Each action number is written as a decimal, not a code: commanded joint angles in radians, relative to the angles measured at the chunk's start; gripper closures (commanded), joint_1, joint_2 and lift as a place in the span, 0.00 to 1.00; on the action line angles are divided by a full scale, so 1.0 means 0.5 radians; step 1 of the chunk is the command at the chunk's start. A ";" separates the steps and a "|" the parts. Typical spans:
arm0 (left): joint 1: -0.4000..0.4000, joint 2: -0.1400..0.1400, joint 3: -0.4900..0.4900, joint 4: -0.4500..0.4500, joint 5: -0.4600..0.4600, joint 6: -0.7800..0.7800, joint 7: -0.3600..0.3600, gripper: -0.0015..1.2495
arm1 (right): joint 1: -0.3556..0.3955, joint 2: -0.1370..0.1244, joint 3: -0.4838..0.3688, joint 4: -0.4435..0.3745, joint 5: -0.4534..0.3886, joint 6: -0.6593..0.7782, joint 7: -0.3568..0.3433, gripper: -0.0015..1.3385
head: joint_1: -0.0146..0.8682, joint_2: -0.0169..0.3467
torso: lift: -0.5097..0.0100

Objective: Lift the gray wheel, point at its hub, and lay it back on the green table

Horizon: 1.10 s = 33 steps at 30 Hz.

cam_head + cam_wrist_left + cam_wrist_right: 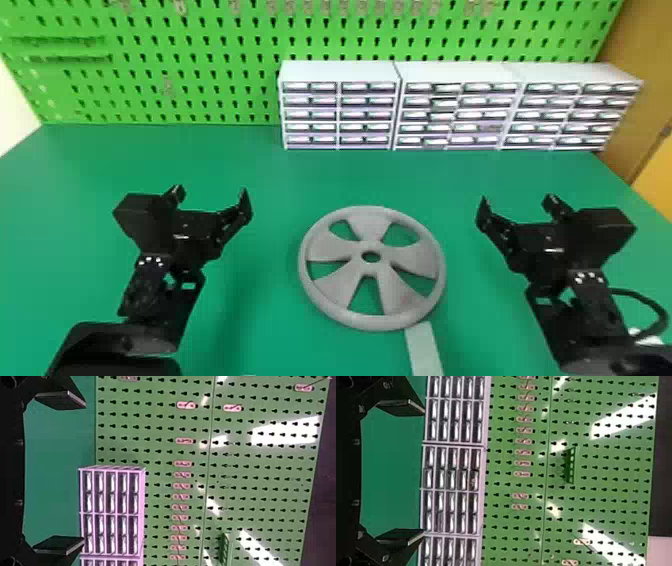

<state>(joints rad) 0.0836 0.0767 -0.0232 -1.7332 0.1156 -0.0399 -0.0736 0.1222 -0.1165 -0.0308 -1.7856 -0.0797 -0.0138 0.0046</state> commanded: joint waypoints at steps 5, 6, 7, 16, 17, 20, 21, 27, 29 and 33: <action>0.002 0.000 0.006 0.000 -0.001 -0.012 0.000 0.07 | -0.005 0.006 0.000 0.000 0.000 0.000 0.000 0.16 | 0.80 0.18 | 0.80; 0.002 0.000 0.006 0.000 -0.001 -0.012 0.000 0.07 | -0.005 0.006 0.000 0.000 0.000 0.000 0.000 0.16 | 0.80 0.18 | 0.80; 0.002 0.000 0.006 0.000 -0.001 -0.015 0.000 0.07 | -0.005 0.006 0.000 0.000 0.000 0.000 0.000 0.16 | 0.80 0.18 | 0.80; 0.002 0.000 0.000 0.000 -0.001 -0.015 0.000 0.07 | -0.002 0.015 -0.012 0.000 0.000 0.000 0.000 0.16 | 0.80 0.18 | 0.80; 0.002 0.000 0.000 0.000 -0.001 -0.015 0.000 0.07 | -0.002 0.015 -0.012 0.000 0.000 0.000 0.000 0.16 | 0.80 0.18 | 0.80; 0.002 0.000 -0.003 0.000 -0.001 -0.021 0.000 0.07 | -0.002 0.015 -0.009 -0.003 -0.003 0.000 0.000 0.16 | 0.80 0.18 | 0.80; 0.002 0.000 -0.003 0.000 -0.001 -0.021 0.000 0.07 | -0.002 0.015 -0.012 0.000 0.000 0.000 0.000 0.16 | 0.80 0.18 | 0.80; 0.002 0.000 -0.003 0.000 -0.001 -0.021 0.000 0.07 | -0.002 0.015 -0.009 -0.003 0.000 0.000 0.000 0.16 | 0.80 0.18 | 0.80; 0.002 0.000 -0.003 0.000 -0.001 -0.021 0.000 0.07 | -0.005 0.015 -0.009 -0.003 -0.003 0.000 0.000 0.16 | 0.80 0.18 | 0.80; 0.002 0.000 -0.003 0.000 -0.001 -0.021 0.000 0.07 | -0.005 0.015 -0.009 0.000 -0.003 0.000 0.000 0.16 | 0.80 0.18 | 0.80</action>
<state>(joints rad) 0.0843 0.0767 -0.0245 -1.7334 0.1150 -0.0506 -0.0736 0.1205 -0.1089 -0.0353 -1.7861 -0.0802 -0.0138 0.0046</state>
